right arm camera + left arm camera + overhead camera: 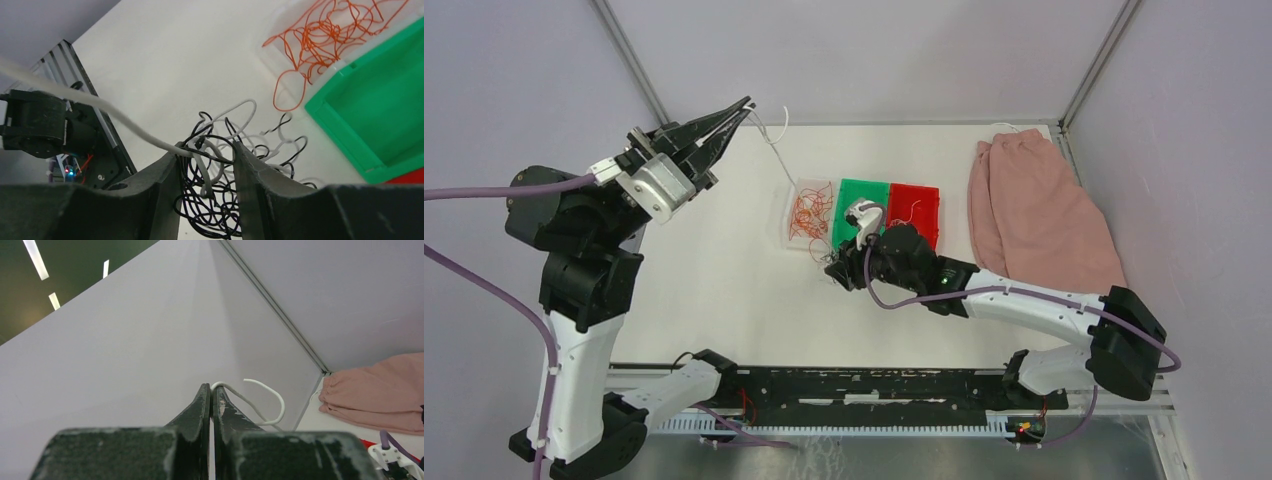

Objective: Untangle the cables
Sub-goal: Untie the cable.

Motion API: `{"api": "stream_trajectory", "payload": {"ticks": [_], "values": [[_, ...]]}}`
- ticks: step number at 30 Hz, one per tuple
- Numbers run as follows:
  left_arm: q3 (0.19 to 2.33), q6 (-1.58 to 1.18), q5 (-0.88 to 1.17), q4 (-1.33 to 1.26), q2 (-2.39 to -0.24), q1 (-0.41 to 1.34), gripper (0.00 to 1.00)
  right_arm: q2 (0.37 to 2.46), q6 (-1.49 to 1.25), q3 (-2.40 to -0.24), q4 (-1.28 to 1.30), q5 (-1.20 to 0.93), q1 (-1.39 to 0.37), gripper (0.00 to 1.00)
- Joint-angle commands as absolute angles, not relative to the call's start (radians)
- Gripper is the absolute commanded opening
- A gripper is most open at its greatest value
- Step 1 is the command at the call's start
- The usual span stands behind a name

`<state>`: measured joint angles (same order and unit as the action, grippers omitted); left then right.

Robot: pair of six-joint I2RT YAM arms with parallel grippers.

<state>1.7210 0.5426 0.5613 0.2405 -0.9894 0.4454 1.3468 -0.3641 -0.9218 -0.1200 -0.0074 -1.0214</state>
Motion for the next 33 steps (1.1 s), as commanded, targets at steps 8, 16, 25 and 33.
{"api": "stream_trajectory", "payload": {"ticks": [8,16,25,33], "values": [[1.814,0.532,0.53,0.133,-1.007,0.447,0.03,1.221,-0.407,-0.709,-0.187,0.075,-1.025,0.47],[1.81,0.563,0.366,-0.093,-1.021,0.446,0.03,1.213,-0.405,-0.617,-0.192,0.111,-1.025,0.53],[1.815,0.621,0.204,-0.392,-1.047,0.446,0.03,1.254,-0.413,-0.591,-0.185,0.106,-1.025,0.55],[1.923,0.62,0.174,-0.367,-1.095,0.446,0.03,1.232,-0.418,-0.562,-0.157,0.095,-1.025,0.55]]}}
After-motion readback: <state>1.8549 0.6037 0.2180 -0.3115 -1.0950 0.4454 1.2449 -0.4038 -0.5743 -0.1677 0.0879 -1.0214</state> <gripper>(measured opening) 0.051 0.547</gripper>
